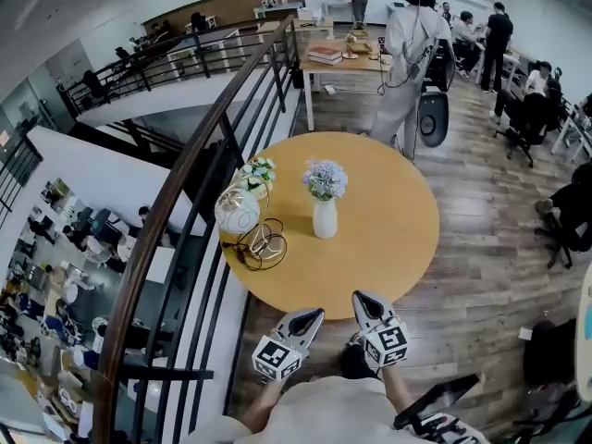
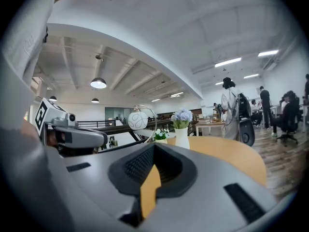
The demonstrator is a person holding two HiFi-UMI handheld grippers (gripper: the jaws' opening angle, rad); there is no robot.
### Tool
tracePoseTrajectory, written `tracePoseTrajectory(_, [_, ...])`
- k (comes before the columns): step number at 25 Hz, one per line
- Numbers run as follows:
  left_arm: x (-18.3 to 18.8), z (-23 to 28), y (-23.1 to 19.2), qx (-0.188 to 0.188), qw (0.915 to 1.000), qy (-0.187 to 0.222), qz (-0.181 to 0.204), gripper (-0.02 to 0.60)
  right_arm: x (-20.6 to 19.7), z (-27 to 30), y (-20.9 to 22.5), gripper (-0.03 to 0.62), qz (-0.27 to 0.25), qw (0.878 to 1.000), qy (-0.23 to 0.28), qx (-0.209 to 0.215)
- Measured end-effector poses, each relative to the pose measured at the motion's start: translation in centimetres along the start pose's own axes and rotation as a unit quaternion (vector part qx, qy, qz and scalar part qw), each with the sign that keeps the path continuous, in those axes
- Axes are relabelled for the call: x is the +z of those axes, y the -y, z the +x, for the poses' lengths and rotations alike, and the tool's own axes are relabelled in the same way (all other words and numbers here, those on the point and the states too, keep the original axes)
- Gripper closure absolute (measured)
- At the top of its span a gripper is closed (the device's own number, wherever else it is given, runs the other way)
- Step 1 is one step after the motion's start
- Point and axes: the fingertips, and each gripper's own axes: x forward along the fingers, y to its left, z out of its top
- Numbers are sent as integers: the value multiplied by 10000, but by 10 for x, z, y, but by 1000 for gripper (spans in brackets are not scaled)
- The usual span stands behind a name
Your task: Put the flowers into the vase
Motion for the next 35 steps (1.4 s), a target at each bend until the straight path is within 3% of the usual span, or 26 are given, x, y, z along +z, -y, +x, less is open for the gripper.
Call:
tracePoseTrajectory(10, [2,-26,36,-146,9997,194,-10,575,2,-44,-20,586,-196,9992,-40,-336])
tracePoseTrajectory(20, [7,-23,67,141,9998,135,-2,575,3,-105,-2,586,-226,9987,-53,-462])
tracePoseTrajectory(35, [-5,-6,124,453,9989,65,41,575,-7,-146,15,586,-276,9996,-16,-110])
